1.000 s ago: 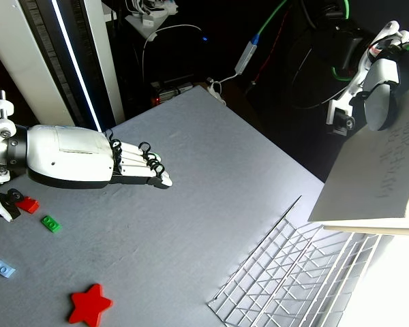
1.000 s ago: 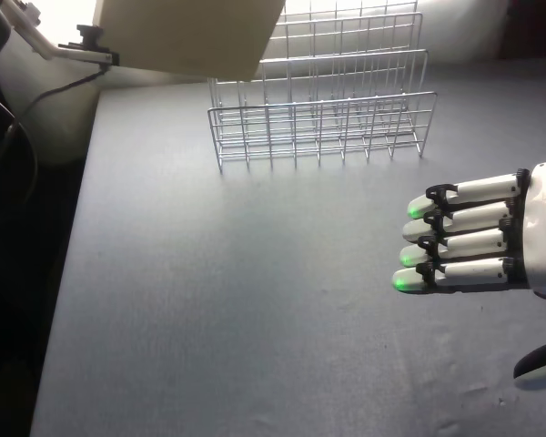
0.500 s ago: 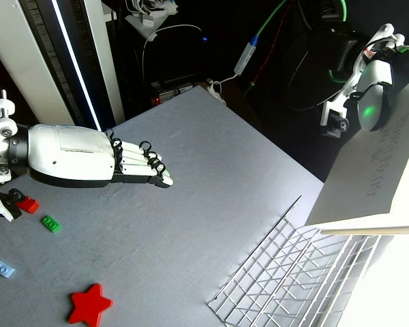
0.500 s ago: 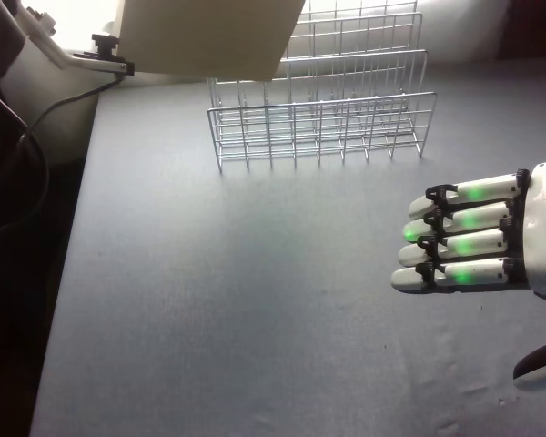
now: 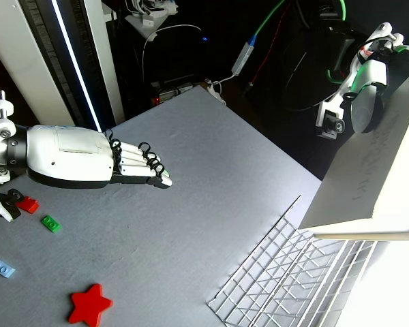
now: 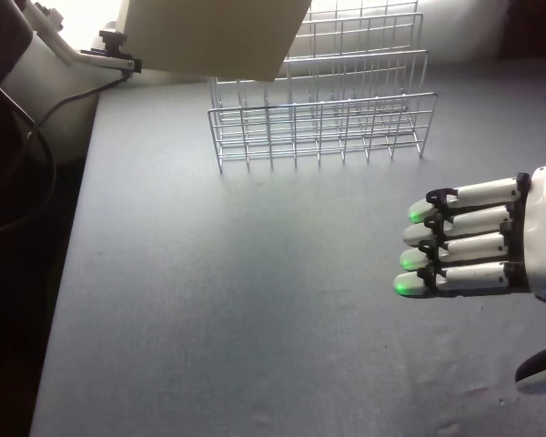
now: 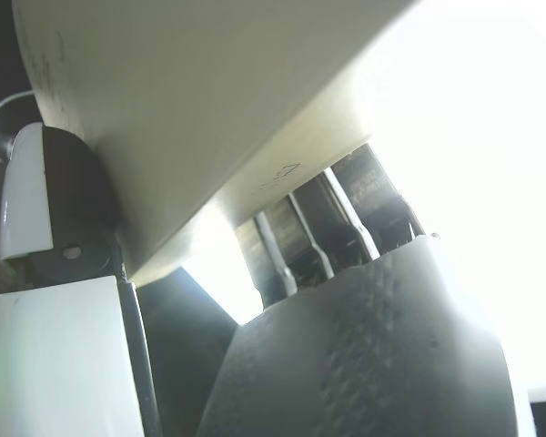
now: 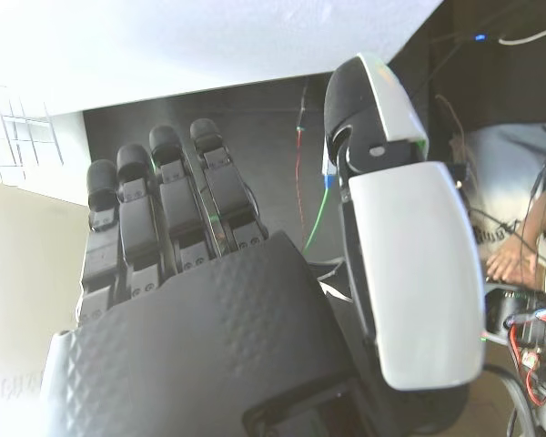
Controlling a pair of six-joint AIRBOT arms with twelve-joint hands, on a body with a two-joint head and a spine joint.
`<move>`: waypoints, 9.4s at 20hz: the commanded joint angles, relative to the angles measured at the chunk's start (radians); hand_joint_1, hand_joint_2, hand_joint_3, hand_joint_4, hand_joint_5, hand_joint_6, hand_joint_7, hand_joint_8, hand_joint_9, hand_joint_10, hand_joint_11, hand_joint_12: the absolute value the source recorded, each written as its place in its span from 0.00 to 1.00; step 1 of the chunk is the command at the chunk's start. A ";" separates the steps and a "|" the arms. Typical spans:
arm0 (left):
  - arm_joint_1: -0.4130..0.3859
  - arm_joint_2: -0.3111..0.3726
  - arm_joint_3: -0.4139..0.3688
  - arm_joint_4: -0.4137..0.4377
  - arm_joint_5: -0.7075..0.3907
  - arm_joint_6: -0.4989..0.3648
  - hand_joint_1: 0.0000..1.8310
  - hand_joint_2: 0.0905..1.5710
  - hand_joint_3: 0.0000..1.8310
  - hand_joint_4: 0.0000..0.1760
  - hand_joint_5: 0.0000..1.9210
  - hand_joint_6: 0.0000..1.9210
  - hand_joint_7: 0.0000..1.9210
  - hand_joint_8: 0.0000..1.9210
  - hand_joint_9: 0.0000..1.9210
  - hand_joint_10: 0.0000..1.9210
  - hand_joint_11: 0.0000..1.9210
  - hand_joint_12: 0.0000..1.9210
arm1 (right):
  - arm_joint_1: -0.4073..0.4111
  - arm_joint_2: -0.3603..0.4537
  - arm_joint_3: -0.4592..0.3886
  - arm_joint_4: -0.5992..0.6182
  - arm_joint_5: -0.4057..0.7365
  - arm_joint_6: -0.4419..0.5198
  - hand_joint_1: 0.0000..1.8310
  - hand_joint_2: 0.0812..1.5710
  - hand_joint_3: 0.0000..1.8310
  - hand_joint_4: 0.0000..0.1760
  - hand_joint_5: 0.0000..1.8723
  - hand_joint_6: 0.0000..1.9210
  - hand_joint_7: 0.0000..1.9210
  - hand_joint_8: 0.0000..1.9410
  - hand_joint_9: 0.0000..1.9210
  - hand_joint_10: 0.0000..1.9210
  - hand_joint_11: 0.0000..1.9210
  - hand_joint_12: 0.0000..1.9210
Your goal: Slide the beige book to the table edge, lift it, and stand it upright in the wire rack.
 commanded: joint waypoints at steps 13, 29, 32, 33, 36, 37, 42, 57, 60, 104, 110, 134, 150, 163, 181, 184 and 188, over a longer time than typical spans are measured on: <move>0.021 -0.006 -0.031 -0.016 -0.120 -0.041 0.67 0.74 0.00 0.00 0.45 0.54 0.46 0.74 0.47 0.82 0.44 0.91 | 0.006 0.000 -0.001 0.048 0.052 0.000 0.09 0.73 0.00 0.00 0.07 0.00 0.10 0.00 0.09 0.00 0.00 0.20; -0.109 0.035 -0.061 0.062 -0.055 -0.033 0.67 0.73 0.00 0.00 0.44 0.54 0.46 0.73 0.48 0.82 0.44 0.91 | 0.006 0.000 -0.001 0.048 0.052 0.000 0.07 0.73 0.00 0.00 0.08 0.00 0.10 0.00 0.09 0.00 0.00 0.15; -0.114 0.039 -0.076 0.062 -0.041 -0.033 0.66 0.73 0.00 0.00 0.45 0.55 0.47 0.71 0.47 0.81 0.44 0.90 | 0.006 0.000 -0.001 0.048 0.052 -0.001 0.07 0.74 0.00 0.00 0.08 0.00 0.10 0.00 0.09 0.00 0.00 0.15; -0.114 0.040 -0.080 0.062 -0.036 -0.033 0.67 0.73 0.00 0.00 0.44 0.55 0.46 0.72 0.47 0.82 0.44 0.90 | 0.006 0.000 -0.001 0.048 0.052 -0.001 0.08 0.73 0.00 0.00 0.08 0.00 0.10 0.00 0.09 0.00 0.00 0.16; -0.113 0.040 -0.092 0.062 -0.025 -0.033 0.67 0.74 0.00 0.00 0.44 0.54 0.45 0.74 0.47 0.84 0.44 0.92 | 0.006 0.000 -0.001 0.048 0.052 -0.003 0.08 0.74 0.00 0.00 0.08 0.00 0.11 0.00 0.09 0.00 0.00 0.16; -0.111 0.040 -0.093 0.062 -0.025 -0.033 0.67 0.74 0.00 0.00 0.44 0.55 0.45 0.75 0.47 0.84 0.44 0.92 | 0.006 0.000 -0.001 0.048 0.052 -0.003 0.08 0.73 0.00 0.00 0.08 0.00 0.11 0.00 0.09 0.00 0.00 0.17; -0.090 0.036 -0.092 0.062 -0.038 -0.034 0.67 0.74 0.00 0.00 0.45 0.53 0.46 0.74 0.47 0.84 0.45 0.92 | 0.006 0.000 -0.001 0.048 0.052 -0.004 0.08 0.73 0.00 0.00 0.07 0.00 0.10 0.00 0.08 0.00 0.00 0.17; -0.067 -0.035 -0.005 0.061 -0.111 -0.035 0.67 0.73 0.00 0.00 0.45 0.53 0.46 0.73 0.47 0.84 0.44 0.92 | 0.005 0.023 -0.001 0.074 0.042 0.001 0.08 0.73 0.00 0.00 0.08 0.00 0.10 0.00 0.08 0.00 0.00 0.17; -0.064 -0.038 -0.002 0.061 -0.116 -0.031 0.67 0.74 0.00 0.00 0.45 0.53 0.46 0.74 0.47 0.83 0.45 0.91 | -0.003 0.062 -0.001 0.082 0.037 0.005 0.09 0.73 0.00 0.00 0.08 0.00 0.10 0.00 0.09 0.00 0.00 0.17; 0.120 -0.243 0.134 -0.147 -0.428 -0.021 0.67 0.73 0.00 0.00 0.46 0.51 0.47 0.72 0.49 0.81 0.46 0.89 | 0.001 0.186 -0.044 0.146 -0.221 0.353 0.08 0.74 0.00 0.00 0.09 0.00 0.11 0.00 0.10 0.00 0.00 0.24; 0.162 -0.247 0.097 -0.208 -0.482 0.003 0.68 0.73 0.00 0.00 0.46 0.51 0.48 0.71 0.50 0.81 0.46 0.90 | 0.004 0.186 -0.044 0.147 -0.221 0.354 0.10 0.73 0.00 0.00 0.09 0.00 0.10 0.00 0.10 0.00 0.00 0.26; 0.208 -0.375 0.297 -0.259 -0.592 -0.129 0.67 0.73 0.00 0.00 0.45 0.53 0.47 0.72 0.48 0.82 0.45 0.90 | 0.020 0.184 -0.044 0.152 -0.218 0.357 0.08 0.74 0.00 0.00 0.08 0.00 0.11 0.00 0.10 0.00 0.00 0.24; 0.259 -0.433 0.304 -0.364 -0.667 -0.128 0.68 0.71 0.00 0.00 0.48 0.50 0.51 0.63 0.53 0.68 0.47 0.79 | 0.026 0.180 -0.045 0.152 -0.218 0.357 0.12 0.73 0.00 0.00 0.10 0.00 0.10 0.00 0.10 0.00 0.00 0.25; 0.293 -0.492 0.381 -0.400 -0.681 -0.171 0.68 0.70 0.00 0.00 0.46 0.51 0.53 0.59 0.55 0.53 0.46 0.69 | 0.030 0.178 -0.044 0.152 -0.220 0.357 0.13 0.72 0.00 0.00 0.12 0.00 0.12 0.00 0.11 0.00 0.00 0.28; 0.329 -0.535 0.396 -0.441 -0.699 -0.187 0.51 0.62 0.00 0.00 0.28 0.07 0.40 0.10 0.35 0.29 0.19 0.66 | 0.035 0.175 -0.044 0.152 -0.221 0.357 0.14 0.72 0.00 0.00 0.10 0.00 0.11 0.00 0.11 0.00 0.00 0.27; 0.329 -0.543 0.400 -0.442 -0.701 -0.192 0.47 0.59 0.00 0.09 0.15 0.00 0.30 0.00 0.30 0.09 0.08 0.58 | 0.036 0.175 -0.044 0.152 -0.221 0.357 0.13 0.72 0.00 0.00 0.10 0.00 0.10 0.00 0.10 0.00 0.00 0.25; 0.327 -0.544 0.399 -0.441 -0.702 -0.201 0.44 0.56 0.00 0.47 0.06 0.00 0.19 0.00 0.24 0.01 0.03 0.54 | 0.035 0.175 -0.044 0.152 -0.221 0.357 0.13 0.73 0.00 0.00 0.10 0.00 0.11 0.00 0.11 0.00 0.00 0.25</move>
